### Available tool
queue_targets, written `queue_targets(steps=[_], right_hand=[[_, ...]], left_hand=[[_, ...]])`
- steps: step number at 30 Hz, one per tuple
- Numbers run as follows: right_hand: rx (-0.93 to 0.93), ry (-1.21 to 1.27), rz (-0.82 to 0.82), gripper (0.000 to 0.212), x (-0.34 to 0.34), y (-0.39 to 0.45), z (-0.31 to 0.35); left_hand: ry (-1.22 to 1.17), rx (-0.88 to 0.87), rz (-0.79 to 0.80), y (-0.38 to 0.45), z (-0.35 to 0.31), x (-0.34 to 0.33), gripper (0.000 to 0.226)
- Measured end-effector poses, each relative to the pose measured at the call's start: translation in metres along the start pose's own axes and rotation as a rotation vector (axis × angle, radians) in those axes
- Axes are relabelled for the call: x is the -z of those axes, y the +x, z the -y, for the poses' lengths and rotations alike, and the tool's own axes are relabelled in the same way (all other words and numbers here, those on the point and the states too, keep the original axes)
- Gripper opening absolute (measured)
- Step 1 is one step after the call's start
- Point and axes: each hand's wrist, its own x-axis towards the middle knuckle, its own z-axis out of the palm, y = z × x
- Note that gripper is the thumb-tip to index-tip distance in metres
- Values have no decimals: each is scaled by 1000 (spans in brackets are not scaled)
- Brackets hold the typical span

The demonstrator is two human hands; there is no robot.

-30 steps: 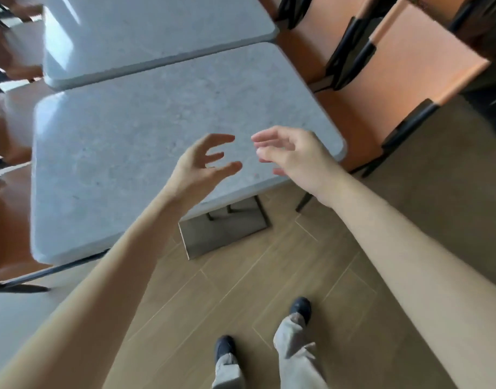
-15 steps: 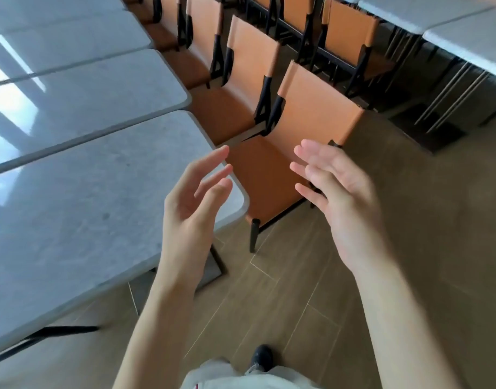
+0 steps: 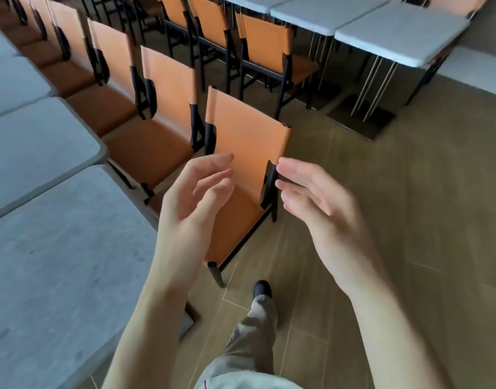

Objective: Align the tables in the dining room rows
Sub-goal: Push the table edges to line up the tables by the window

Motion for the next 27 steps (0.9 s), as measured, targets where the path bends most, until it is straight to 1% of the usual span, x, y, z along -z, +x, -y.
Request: queue_targets(steps=[6,8,10,13,18,21,27], right_hand=[[9,-86,38,40,18,118,5],[19,-113,39,42,22,160,11],[31,-138,31,43,27,198,14],[26,-141,2,37,38,244,16],[-46,-97,-41,34,47,296,12],[-78,-107,-6,33,47,323,9],[-78,-125,80,30,60,365,-4]], left_hand=[[22,10,56,114,10,-14,30],[9,12,45,155,13,-17,28],[-8,7,30,191,16,-20,31],[-15,15,34,235,22,-22,33],[-45,36,43,283,35,-19,34],[-65,57,-2,304,44,-20,33],[-69,80,-63,337,60,-40,29]])
